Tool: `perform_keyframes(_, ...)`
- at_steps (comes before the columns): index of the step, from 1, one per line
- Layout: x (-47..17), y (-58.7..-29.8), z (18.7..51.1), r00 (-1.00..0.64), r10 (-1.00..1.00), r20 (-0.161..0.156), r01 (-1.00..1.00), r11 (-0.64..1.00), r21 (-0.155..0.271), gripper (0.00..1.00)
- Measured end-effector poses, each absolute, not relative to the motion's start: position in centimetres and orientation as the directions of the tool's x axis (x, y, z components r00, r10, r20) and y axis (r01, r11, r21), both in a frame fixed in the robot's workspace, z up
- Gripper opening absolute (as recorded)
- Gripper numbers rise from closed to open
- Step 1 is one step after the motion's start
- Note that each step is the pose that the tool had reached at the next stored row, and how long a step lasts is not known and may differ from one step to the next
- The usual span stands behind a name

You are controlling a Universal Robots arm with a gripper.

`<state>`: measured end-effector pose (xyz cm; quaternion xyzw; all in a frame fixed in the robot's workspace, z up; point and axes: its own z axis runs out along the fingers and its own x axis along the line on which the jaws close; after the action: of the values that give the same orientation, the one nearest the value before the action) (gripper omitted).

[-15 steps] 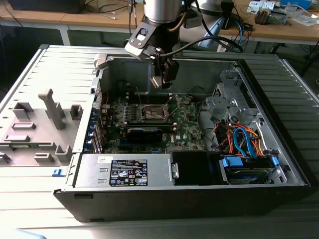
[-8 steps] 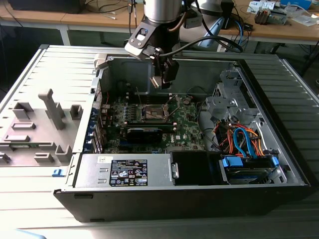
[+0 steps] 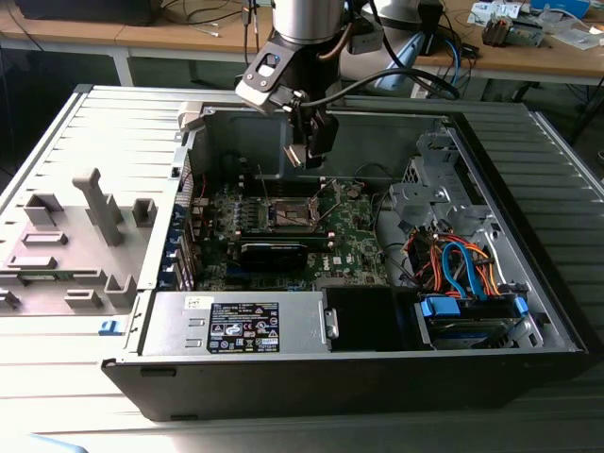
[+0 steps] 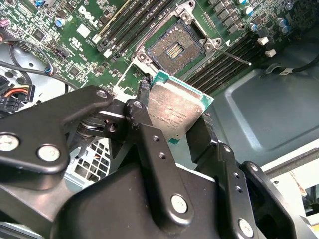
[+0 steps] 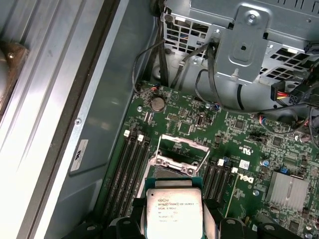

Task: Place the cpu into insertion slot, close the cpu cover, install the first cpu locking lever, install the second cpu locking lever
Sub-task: 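Place the cpu into insertion slot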

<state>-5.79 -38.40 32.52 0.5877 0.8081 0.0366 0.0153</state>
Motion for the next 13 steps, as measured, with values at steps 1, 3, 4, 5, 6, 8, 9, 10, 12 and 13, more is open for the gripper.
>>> perform_keyframes(1, -5.79, -38.40, 32.52, -0.308, 0.951, 0.018, 0.949, 0.306, 0.077, 0.55)
perform_keyframes(3, -5.79, -38.40, 32.52, -0.305, 0.952, 0.018, 0.950, 0.303, 0.077, 0.55)
perform_keyframes(4, -5.79, -38.40, 32.52, -0.305, 0.952, 0.018, 0.950, 0.302, 0.077, 0.55)
perform_keyframes(5, -5.79, -38.40, 32.51, -0.303, 0.953, 0.018, 0.951, 0.301, 0.077, 0.55)
perform_keyframes(6, -5.79, -38.40, 32.51, -0.302, 0.953, 0.018, 0.951, 0.300, 0.077, 0.55)
perform_keyframes(8, -5.79, -38.40, 32.51, -0.299, 0.954, 0.018, 0.952, 0.297, 0.077, 0.55)
perform_keyframes(9, -5.79, -38.40, 32.51, -0.298, 0.954, 0.018, 0.952, 0.296, 0.077, 0.55)
perform_keyframes(10, -5.79, -38.40, 32.51, -0.297, 0.955, 0.018, 0.952, 0.295, 0.077, 0.55)
perform_keyframes(12, -5.80, -38.40, 32.51, -0.294, 0.956, 0.018, 0.953, 0.292, 0.077, 0.55)
perform_keyframes(13, -5.79, -38.40, 32.50, -0.293, 0.956, 0.018, 0.954, 0.291, 0.077, 0.55)
